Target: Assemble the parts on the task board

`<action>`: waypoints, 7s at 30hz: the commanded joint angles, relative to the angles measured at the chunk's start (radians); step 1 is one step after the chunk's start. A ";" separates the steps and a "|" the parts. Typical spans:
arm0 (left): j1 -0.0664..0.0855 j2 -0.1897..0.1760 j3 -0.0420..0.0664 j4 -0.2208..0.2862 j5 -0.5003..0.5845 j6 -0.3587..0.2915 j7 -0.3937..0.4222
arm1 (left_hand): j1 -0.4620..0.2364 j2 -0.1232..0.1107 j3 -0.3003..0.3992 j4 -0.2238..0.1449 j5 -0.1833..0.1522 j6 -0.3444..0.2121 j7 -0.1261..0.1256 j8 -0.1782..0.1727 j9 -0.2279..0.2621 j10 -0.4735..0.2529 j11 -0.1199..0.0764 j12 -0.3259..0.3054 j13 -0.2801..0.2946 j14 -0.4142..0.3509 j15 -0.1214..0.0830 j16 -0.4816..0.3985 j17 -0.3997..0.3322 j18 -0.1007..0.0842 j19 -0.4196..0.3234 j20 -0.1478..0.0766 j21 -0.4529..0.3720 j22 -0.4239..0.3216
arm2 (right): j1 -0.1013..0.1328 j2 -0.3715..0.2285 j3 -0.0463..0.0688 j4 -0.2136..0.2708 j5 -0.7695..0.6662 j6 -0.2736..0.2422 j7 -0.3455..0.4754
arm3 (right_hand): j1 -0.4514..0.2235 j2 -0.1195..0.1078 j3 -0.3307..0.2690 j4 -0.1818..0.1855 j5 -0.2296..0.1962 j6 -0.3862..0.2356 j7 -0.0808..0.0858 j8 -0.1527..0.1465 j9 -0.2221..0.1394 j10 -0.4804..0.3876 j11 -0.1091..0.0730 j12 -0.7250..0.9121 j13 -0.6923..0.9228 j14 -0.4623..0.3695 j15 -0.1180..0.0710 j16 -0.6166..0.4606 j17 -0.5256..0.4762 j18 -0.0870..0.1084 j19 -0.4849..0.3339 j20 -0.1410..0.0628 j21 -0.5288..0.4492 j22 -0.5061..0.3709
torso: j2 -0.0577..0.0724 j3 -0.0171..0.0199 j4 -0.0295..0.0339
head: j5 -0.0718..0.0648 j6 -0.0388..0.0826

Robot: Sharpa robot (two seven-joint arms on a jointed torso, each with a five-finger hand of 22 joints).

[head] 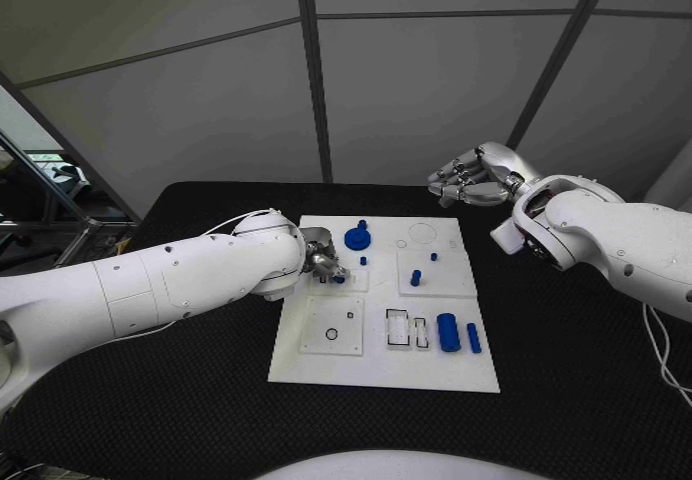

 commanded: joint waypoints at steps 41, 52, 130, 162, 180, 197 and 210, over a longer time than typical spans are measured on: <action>-0.002 0.018 -0.003 -0.027 -0.005 0.047 -0.015 | -0.075 0.007 -0.144 0.076 -0.002 0.026 -0.006 -0.001 -0.006 0.030 -0.006 0.039 0.030 0.103 -0.008 0.017 0.256 -0.012 0.054 -0.009 0.036 0.121 | 0.002 0.001 0.001 0.005 0.000 -0.004 -0.005 | 0.004 -0.002 -0.004 -0.006 0.010 -0.011 0.004 -0.004 0.000 -0.012 0.001 -0.004 0.000 -0.017 0.002 -0.004 -0.005 0.003 0.002 0.009 -0.017 -0.009 | -0.001 0.0001 0.0016 | -0.013 -0.002; -0.001 0.018 -0.003 -0.033 -0.009 0.046 -0.015 | -0.075 0.004 -0.152 0.077 -0.002 0.026 -0.006 -0.001 -0.007 0.030 -0.007 0.039 0.029 0.104 -0.009 0.018 0.257 -0.012 0.055 -0.009 0.038 0.124 | 0.002 0.001 0.001 0.004 -0.004 -0.007 -0.005 | 0.005 -0.002 -0.005 -0.006 0.009 -0.011 0.005 -0.004 0.000 -0.013 0.001 -0.004 0.000 -0.018 0.002 -0.004 -0.005 0.003 0.002 0.009 -0.018 -0.009 | -0.001 -0.0011 0.0013 | -0.012 -0.003; 0.065 0.137 0.093 -0.412 0.099 0.255 0.021 | 0.145 0.075 -0.586 0.134 0.001 -0.030 0.049 -0.122 -0.161 -0.143 0.043 -0.096 -0.208 0.079 0.034 -0.031 0.180 0.029 -0.018 0.030 -0.134 -0.045 | 0.002 0.022 0.000 -0.017 -0.007 -0.028 -0.015 | 0.003 -0.005 -0.010 -0.008 0.016 -0.016 0.008 -0.004 0.000 -0.019 0.004 -0.003 0.000 -0.026 0.005 -0.004 -0.009 0.002 0.002 0.012 -0.027 -0.016 | 0.001 -0.0005 0.0005 | -0.004 -0.008; 0.060 0.157 0.086 -0.437 0.083 0.278 0.038 | 0.261 0.130 -0.590 0.110 0.004 -0.005 0.041 -0.118 -0.188 -0.132 0.036 -0.084 -0.206 0.084 0.029 -0.021 0.194 0.025 -0.009 0.027 -0.119 -0.023 | 0.002 0.025 0.000 -0.017 -0.007 -0.026 -0.015 | 0.003 -0.004 -0.010 -0.007 0.018 -0.016 0.008 -0.004 0.000 -0.019 0.005 -0.003 0.000 -0.026 0.005 -0.003 -0.010 0.002 0.002 0.012 -0.029 -0.017 | 0.001 -0.0009 0.0012 | -0.008 -0.015; 0.060 0.157 0.086 -0.443 0.116 0.255 0.070 | 0.423 0.204 -0.469 0.030 -0.007 -0.015 0.031 -0.110 -0.191 -0.141 0.025 -0.105 -0.226 0.083 0.018 -0.022 0.193 0.025 -0.011 0.017 -0.121 -0.017 | 0.002 0.025 0.000 -0.017 -0.007 -0.025 -0.015 | 0.002 -0.003 -0.011 -0.006 0.019 -0.016 0.008 -0.004 0.000 -0.019 0.005 -0.003 0.000 -0.026 0.006 -0.003 -0.010 0.002 0.003 0.012 -0.030 -0.018 | 0.000 -0.0011 0.0010 | -0.007 -0.018; 0.060 0.070 0.086 -0.336 0.226 0.185 0.066 | 0.284 0.058 0.006 -0.058 -0.010 -0.043 0.034 -0.029 -0.134 -0.110 0.026 -0.098 -0.230 0.084 0.022 -0.020 0.196 0.024 -0.008 0.019 -0.120 -0.001 | 0.002 0.026 0.000 -0.020 -0.007 -0.021 -0.016 | 0.001 -0.002 -0.011 -0.006 0.019 -0.016 0.008 -0.004 0.000 -0.019 0.005 -0.003 0.000 -0.026 0.006 -0.003 -0.010 0.002 0.003 0.012 -0.030 -0.018 | -0.002 -0.0001 0.0024 | 0.000 -0.019; 0.037 -0.065 0.080 -0.088 0.243 0.048 0.054 | 0.212 0.019 0.116 -0.111 -0.009 -0.038 0.025 0.004 -0.114 -0.077 0.018 -0.077 -0.211 0.091 0.014 -0.008 0.214 0.017 0.007 0.013 -0.094 0.030 | 0.002 0.022 0.000 -0.022 -0.007 -0.019 -0.017 | 0.001 -0.001 -0.011 -0.006 0.021 -0.017 0.008 -0.004 0.000 -0.019 0.005 -0.002 0.000 -0.026 0.006 -0.003 -0.010 0.002 0.003 0.012 -0.031 -0.019 | -0.002 -0.0003 0.0021 | 0.007 -0.021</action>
